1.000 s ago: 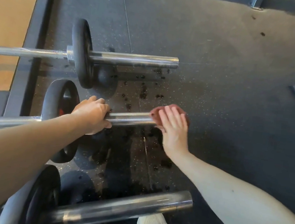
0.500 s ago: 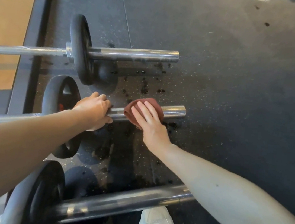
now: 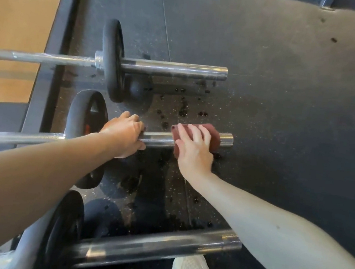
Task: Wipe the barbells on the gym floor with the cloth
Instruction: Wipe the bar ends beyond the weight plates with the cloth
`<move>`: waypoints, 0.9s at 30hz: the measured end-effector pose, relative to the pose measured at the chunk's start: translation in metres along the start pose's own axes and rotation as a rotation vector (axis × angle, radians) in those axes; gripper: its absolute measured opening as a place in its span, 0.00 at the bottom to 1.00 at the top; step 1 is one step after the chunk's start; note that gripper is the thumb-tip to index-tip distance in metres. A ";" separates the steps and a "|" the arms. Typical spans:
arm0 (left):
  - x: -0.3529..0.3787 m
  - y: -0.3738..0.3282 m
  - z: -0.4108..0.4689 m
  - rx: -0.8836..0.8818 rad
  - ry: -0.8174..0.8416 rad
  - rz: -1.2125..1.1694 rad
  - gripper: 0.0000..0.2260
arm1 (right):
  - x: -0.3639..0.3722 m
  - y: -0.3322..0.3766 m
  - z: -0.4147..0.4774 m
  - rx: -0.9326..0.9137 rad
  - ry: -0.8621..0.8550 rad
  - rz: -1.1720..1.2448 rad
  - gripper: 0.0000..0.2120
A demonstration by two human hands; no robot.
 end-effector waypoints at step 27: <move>0.006 0.001 0.016 0.043 0.028 0.220 0.21 | -0.017 -0.053 0.039 -0.090 0.201 -0.209 0.29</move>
Point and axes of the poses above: each hand's wrist, its own z-axis towards the middle knuckle, its own x-axis out of the palm, y = z × x, the point moved 9 cm from there along z, towards the middle knuckle, and after that the axes turned 14 degrees about x, right-handed, at the moved point
